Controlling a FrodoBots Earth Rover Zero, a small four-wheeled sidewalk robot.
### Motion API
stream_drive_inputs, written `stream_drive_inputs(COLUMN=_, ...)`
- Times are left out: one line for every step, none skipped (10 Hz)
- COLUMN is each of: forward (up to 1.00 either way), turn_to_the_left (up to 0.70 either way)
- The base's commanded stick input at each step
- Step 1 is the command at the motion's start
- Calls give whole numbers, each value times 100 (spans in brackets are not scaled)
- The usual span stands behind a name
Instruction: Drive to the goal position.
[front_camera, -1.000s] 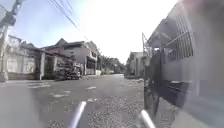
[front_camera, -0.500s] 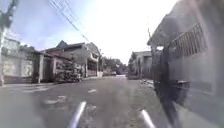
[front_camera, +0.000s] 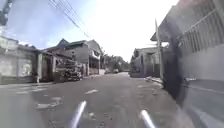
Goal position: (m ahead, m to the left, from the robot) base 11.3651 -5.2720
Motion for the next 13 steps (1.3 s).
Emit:
stream_drive_inputs(forward=85, turn_to_the_left=0)
stream_drive_inputs(forward=85, turn_to_the_left=-18)
stream_drive_inputs(forward=85, turn_to_the_left=-34)
stream_drive_inputs(forward=85, turn_to_the_left=-34)
stream_drive_inputs(forward=85, turn_to_the_left=-34)
stream_drive_inputs(forward=85, turn_to_the_left=-34)
stream_drive_inputs(forward=85, turn_to_the_left=-34)
stream_drive_inputs(forward=85, turn_to_the_left=-34)
stream_drive_inputs(forward=85, turn_to_the_left=-34)
stream_drive_inputs(forward=85, turn_to_the_left=-34)
stream_drive_inputs(forward=85, turn_to_the_left=-34)
stream_drive_inputs(forward=85, turn_to_the_left=-18)
stream_drive_inputs(forward=85, turn_to_the_left=0)
